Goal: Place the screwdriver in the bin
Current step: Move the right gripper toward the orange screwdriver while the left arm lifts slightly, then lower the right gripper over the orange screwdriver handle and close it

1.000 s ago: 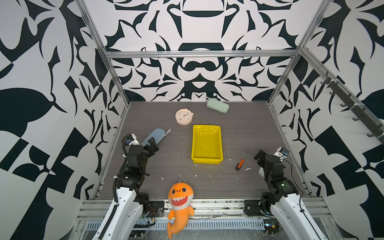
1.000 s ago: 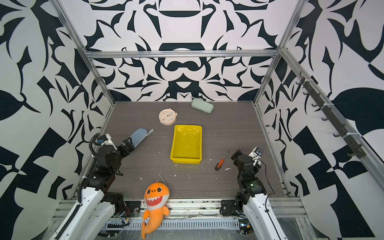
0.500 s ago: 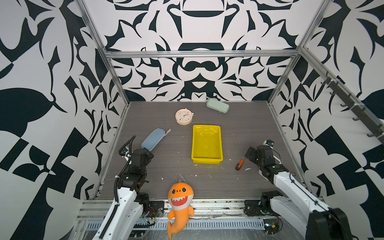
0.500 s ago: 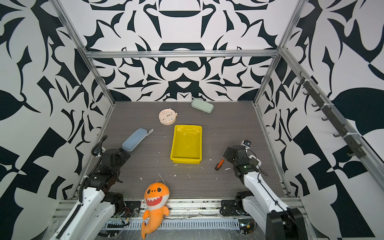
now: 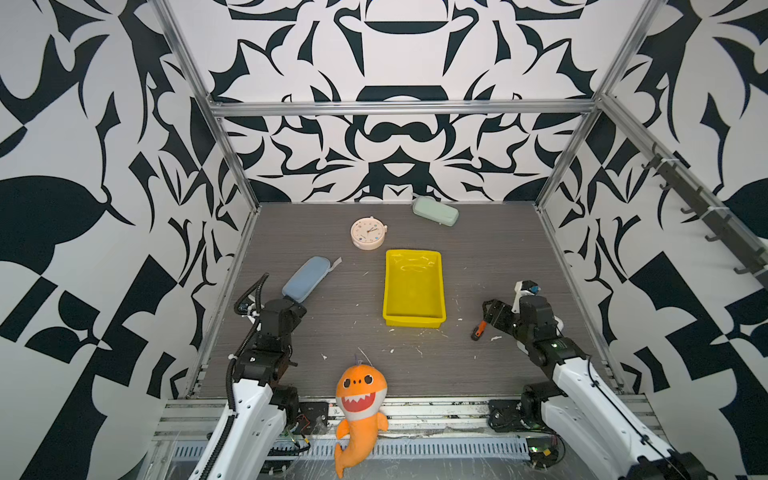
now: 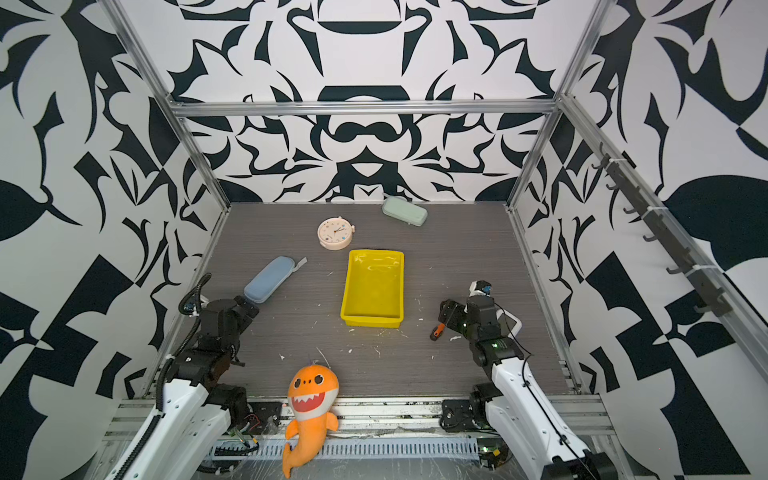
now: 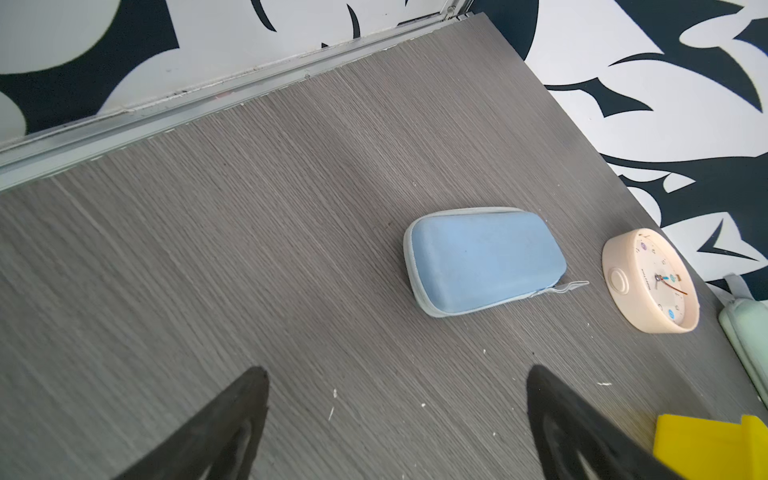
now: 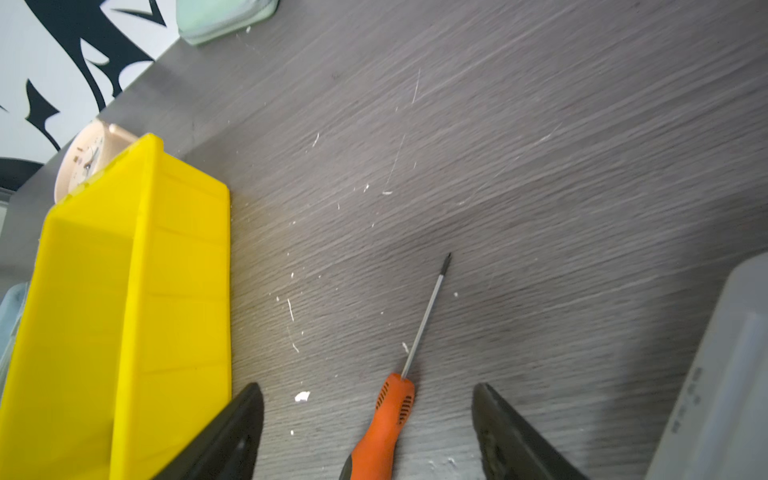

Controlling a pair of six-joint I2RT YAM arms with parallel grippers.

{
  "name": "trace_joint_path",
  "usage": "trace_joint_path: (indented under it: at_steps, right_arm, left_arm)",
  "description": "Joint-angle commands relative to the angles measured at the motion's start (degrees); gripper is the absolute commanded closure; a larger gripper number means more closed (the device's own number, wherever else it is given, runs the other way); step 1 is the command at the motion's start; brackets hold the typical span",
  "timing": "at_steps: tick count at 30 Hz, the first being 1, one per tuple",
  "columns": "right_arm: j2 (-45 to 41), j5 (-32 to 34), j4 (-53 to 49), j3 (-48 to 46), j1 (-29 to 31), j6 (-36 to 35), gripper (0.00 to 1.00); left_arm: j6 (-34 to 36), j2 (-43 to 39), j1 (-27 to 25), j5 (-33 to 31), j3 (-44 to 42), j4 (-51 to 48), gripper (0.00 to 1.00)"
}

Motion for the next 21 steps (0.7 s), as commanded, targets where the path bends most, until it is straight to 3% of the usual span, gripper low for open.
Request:
trace_joint_path:
  at_steps: [1, 6, 14, 21]
  right_arm:
    - [5.12, -1.47, -5.13, 3.53, 0.44, 0.17, 0.2]
    - [11.09, -3.96, -6.28, 5.25, 2.49, -0.88, 0.24]
    - [13.22, 6.13, -6.14, 6.67, 12.31, 0.13, 0.24]
    - [17.69, 8.87, -7.66, 8.84, 13.44, 1.39, 0.28]
  left_arm:
    - [-1.58, 0.53, 0.07, 0.03, -0.35, -0.41, 0.0]
    - [-1.67, 1.05, 0.07, -0.3, -0.33, -0.06, 0.0]
    - [-1.6, 1.58, 0.02, -0.24, -0.42, 0.54, 0.0]
    - [-1.51, 2.26, 0.07, -0.14, -0.16, 0.67, 0.0]
